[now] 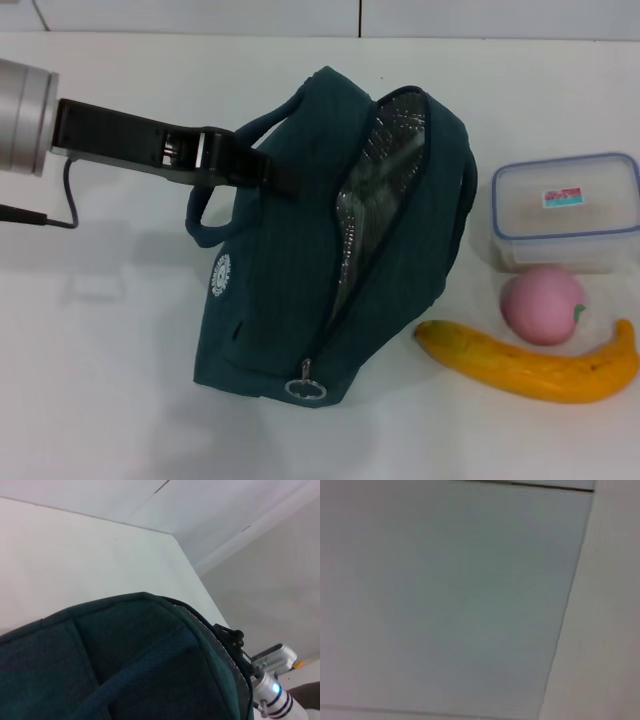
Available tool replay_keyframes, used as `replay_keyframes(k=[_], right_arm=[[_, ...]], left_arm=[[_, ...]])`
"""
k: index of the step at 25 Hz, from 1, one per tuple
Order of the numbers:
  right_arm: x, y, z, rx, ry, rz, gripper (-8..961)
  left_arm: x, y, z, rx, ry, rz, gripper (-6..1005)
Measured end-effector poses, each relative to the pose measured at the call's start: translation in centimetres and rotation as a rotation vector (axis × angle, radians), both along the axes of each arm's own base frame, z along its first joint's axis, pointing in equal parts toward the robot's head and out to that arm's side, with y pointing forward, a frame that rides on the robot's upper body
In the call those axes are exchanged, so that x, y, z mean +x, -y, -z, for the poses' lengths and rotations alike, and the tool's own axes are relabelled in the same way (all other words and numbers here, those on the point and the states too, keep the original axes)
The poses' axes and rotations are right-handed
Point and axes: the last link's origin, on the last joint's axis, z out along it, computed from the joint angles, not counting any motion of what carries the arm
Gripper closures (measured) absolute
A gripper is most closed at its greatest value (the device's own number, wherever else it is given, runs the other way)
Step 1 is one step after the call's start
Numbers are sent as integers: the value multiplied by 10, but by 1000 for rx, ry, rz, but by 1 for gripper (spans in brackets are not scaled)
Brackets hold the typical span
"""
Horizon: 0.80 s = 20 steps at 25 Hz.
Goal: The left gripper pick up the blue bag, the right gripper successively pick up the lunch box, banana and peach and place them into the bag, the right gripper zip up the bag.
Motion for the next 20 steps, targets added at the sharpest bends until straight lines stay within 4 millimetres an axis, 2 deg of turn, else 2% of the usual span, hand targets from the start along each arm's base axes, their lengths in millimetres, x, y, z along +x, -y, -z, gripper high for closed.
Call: replay_keyframes(k=[13,20], right_arm=[[2,-31,-17,-29,319,-89,870],[2,-40,-20,-23,426,-118,872]], left_arm=[[-3,1,3,-12,4,-1,936],[-3,1,5,-16,7,5,935]])
